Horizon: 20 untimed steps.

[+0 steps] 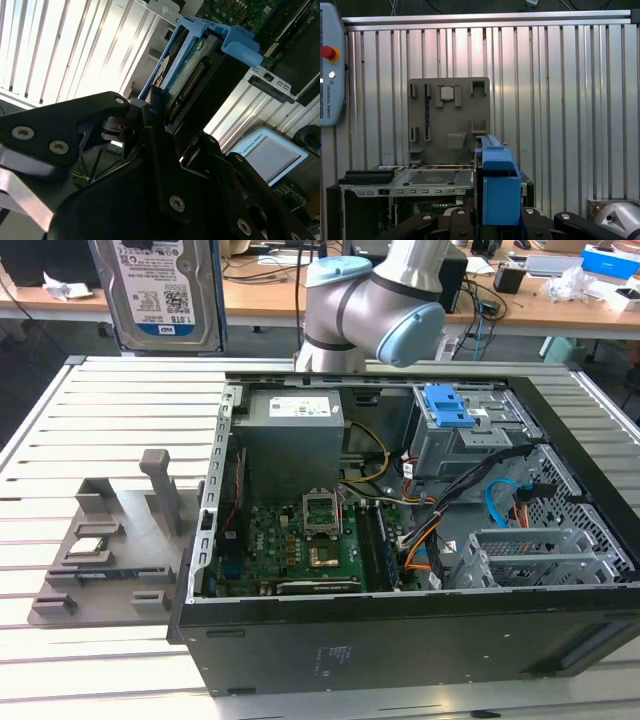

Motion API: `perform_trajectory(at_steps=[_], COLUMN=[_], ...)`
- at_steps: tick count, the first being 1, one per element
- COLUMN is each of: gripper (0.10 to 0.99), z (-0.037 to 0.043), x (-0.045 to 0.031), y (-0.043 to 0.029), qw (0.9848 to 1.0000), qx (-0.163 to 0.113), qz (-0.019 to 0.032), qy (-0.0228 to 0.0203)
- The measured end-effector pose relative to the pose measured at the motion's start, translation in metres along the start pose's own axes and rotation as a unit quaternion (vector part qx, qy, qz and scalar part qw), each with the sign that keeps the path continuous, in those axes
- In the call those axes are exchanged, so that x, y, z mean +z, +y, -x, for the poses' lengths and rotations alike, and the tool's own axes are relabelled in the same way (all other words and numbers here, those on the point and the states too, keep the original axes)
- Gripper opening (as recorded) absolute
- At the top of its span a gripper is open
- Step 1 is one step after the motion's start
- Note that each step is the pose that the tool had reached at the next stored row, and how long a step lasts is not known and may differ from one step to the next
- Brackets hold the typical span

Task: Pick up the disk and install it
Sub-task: 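Pick up the disk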

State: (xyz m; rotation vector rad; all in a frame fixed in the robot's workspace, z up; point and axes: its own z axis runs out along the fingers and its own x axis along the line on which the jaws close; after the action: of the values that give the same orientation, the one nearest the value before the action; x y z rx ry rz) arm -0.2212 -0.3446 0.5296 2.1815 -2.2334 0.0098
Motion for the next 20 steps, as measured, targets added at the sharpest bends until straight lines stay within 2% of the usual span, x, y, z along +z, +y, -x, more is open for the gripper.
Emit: perform_trajectory(at_steps=[2, 7, 13, 17, 20], gripper=[0.361, 0.361, 0.361, 0.361, 0.361], z=[0.0001, 0.0006, 0.0011, 0.0015, 0.0017], x=[0.0, -0.0003, -0.0005, -0.0006, -0.0007], y=[-0.0039, -0.0273, -0.045, -0.0618, -0.07], qw=[1.0, 1.0, 1.0, 1.0, 1.0], qx=[0.0, 0.0, 0.0, 0.0, 0.0], qz=[0.0, 0.0, 0.0, 0.0, 0.0], qy=[0.0, 0.0, 0.0, 0.0, 0.0])
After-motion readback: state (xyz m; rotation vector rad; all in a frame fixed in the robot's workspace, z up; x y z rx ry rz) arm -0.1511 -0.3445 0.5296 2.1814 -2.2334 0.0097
